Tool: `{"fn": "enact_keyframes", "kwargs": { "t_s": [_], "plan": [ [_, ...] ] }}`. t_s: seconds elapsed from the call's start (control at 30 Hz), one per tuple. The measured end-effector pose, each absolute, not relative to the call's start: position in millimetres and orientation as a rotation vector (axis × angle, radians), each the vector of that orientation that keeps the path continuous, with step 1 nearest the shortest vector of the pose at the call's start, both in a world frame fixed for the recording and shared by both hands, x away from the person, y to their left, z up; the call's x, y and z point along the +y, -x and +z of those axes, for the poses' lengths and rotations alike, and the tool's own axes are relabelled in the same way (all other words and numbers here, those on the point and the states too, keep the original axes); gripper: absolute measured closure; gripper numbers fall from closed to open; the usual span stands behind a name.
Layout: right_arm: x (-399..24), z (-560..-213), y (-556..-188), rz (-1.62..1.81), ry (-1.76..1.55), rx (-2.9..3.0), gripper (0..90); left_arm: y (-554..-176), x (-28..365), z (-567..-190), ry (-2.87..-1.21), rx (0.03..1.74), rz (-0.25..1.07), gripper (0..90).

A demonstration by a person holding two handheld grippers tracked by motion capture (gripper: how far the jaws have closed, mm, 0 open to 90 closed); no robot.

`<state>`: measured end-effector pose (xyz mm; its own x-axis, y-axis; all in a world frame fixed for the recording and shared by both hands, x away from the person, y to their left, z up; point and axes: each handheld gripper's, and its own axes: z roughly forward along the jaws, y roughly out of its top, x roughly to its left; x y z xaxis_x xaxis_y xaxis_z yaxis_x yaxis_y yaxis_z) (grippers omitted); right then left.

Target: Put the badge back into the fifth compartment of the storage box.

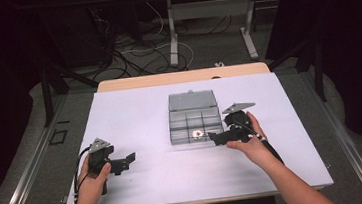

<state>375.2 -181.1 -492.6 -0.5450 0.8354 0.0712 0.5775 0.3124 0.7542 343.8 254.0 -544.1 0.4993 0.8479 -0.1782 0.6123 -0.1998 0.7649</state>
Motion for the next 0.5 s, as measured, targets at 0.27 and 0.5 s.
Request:
{"fn": "enact_keyframes", "kwargs": {
  "t_s": [0.27,0.5],
  "plan": [
    [-202,-492,-369,1.090,-1.297,2.205,0.0,-344,254,-544,-1.916,1.207,0.360,3.5],
    [-217,-496,-363,1.088,-1.333,2.182,0.0,-344,254,-544,-1.914,1.209,0.360,3.5]
  ]
}}
